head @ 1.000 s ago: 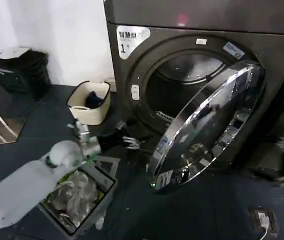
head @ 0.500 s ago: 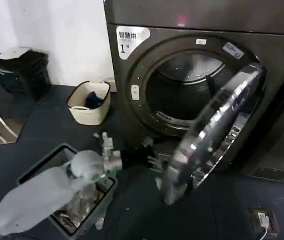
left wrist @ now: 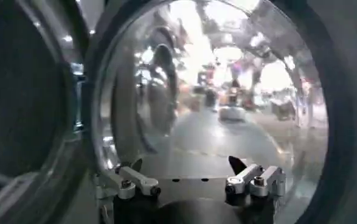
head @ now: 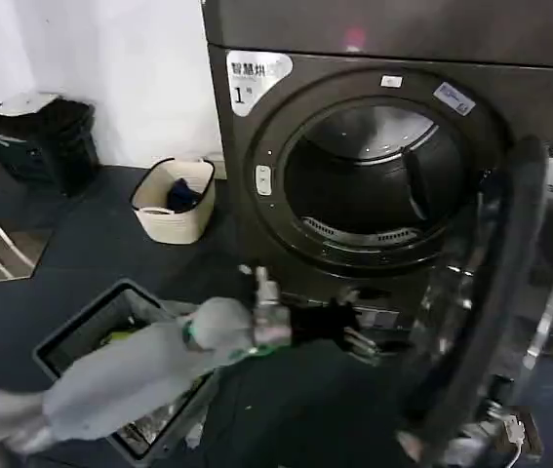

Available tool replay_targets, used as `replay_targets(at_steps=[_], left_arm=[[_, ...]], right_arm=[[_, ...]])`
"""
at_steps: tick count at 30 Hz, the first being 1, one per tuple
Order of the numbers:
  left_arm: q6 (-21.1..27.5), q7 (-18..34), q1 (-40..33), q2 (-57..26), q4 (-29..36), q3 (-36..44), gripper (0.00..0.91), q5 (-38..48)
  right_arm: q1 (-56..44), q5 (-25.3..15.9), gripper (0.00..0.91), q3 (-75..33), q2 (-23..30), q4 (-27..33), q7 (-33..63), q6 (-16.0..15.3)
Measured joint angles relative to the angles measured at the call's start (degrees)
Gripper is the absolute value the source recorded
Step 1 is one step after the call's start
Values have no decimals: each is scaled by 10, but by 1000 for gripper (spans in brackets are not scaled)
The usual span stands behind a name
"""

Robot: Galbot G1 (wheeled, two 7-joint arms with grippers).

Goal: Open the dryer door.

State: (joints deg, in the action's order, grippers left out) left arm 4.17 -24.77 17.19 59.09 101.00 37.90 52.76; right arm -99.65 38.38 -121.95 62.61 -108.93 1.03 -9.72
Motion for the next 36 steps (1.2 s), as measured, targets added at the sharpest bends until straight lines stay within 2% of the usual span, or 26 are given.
replay_targets(at_steps=[5,9,13,21,36], left_arm=[[-3,4,-19,63,-44,29,907,-11],[-5,13,-30,112,-79,48,907,-11],[-9,18,-37,152,-108,63,907,-11],[-15,26,-41,219,-166,67,907,-24],[-27,37,-50,287,-232,60,907,-40]], right_arm=[[-5,-59,907,-48,7,16,16,-15],[-6,-88,907,-71,10,23,25,-25],[-11,-96,907,-87,12,24,32,-37],[-22,-104,907,-112,12,33,31,-38],[-25,-105,907,-119,14,31,32,-40]])
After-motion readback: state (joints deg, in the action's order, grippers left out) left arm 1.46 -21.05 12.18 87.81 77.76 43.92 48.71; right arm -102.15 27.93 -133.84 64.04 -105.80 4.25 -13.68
